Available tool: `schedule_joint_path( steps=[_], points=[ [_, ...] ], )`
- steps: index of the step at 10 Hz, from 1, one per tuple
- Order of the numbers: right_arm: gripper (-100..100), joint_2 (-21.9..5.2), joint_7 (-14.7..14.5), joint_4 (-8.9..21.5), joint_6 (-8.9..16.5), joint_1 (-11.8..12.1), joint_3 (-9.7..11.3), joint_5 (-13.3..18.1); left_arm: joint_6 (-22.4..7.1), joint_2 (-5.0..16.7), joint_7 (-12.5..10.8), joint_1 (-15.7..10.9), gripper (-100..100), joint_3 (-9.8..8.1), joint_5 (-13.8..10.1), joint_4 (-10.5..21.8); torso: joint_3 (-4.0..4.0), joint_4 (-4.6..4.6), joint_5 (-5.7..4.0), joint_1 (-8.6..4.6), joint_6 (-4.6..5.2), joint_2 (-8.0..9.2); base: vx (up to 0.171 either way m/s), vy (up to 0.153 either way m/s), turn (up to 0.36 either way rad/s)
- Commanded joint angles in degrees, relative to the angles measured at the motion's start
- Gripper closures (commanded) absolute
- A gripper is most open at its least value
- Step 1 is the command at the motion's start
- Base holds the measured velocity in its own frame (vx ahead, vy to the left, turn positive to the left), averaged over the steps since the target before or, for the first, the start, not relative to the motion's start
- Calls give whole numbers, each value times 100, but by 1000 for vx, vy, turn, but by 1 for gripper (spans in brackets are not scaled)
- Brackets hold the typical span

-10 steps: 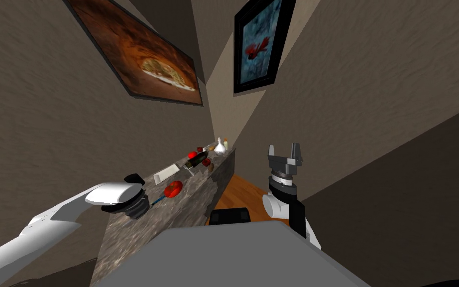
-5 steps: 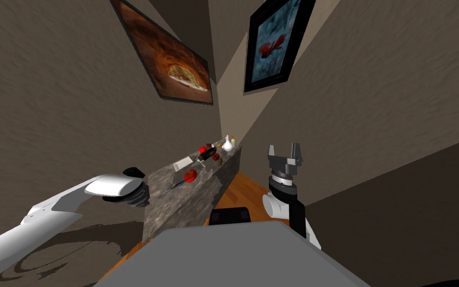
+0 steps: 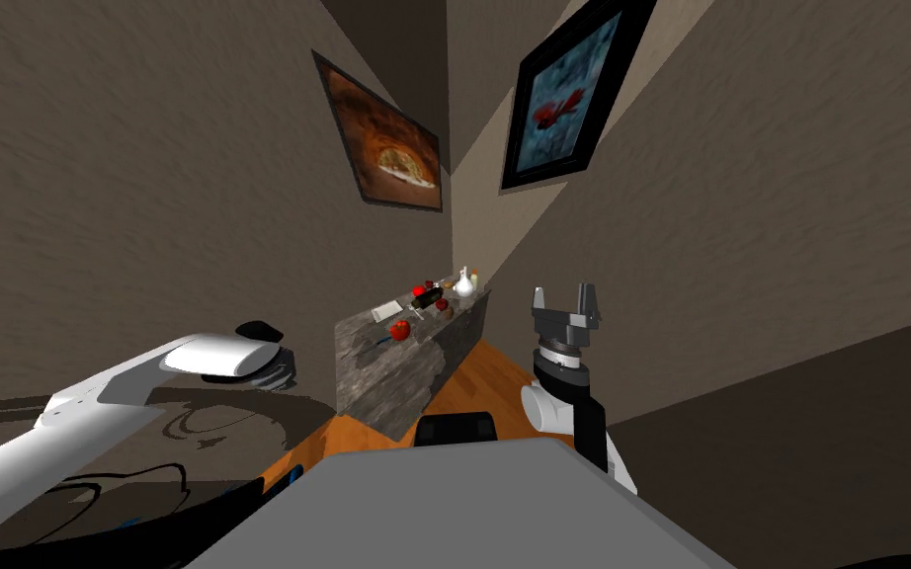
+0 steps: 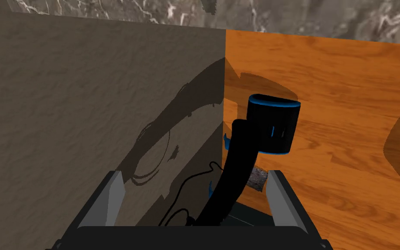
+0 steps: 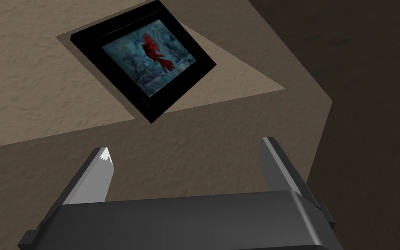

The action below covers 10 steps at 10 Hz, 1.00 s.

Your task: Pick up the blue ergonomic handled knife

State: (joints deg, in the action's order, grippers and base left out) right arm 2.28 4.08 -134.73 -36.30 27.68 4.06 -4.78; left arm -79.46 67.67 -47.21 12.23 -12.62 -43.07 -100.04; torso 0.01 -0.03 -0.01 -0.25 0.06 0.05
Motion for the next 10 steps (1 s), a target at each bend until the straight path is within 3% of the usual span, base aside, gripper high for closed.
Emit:
schedule_joint_path(
  steps=[1,4,10],
  points=[
    [0,0,0,0,0,0,0,0,48,-47,-73,57,-100,-8,16,41,0,0,0,0,0,0,113,-118,-108],
    [0,0,0,-1,-1,2,0,0,-67,-145,-276,194,-100,81,-30,211,-45,-19,-8,-25,2,-73,153,-126,-156],
    [0,0,0,-2,-1,2,0,0,-434,-371,-754,554,-100,321,-149,584,-47,-20,-10,-31,2,-75,176,-133,-221]
  ],
)
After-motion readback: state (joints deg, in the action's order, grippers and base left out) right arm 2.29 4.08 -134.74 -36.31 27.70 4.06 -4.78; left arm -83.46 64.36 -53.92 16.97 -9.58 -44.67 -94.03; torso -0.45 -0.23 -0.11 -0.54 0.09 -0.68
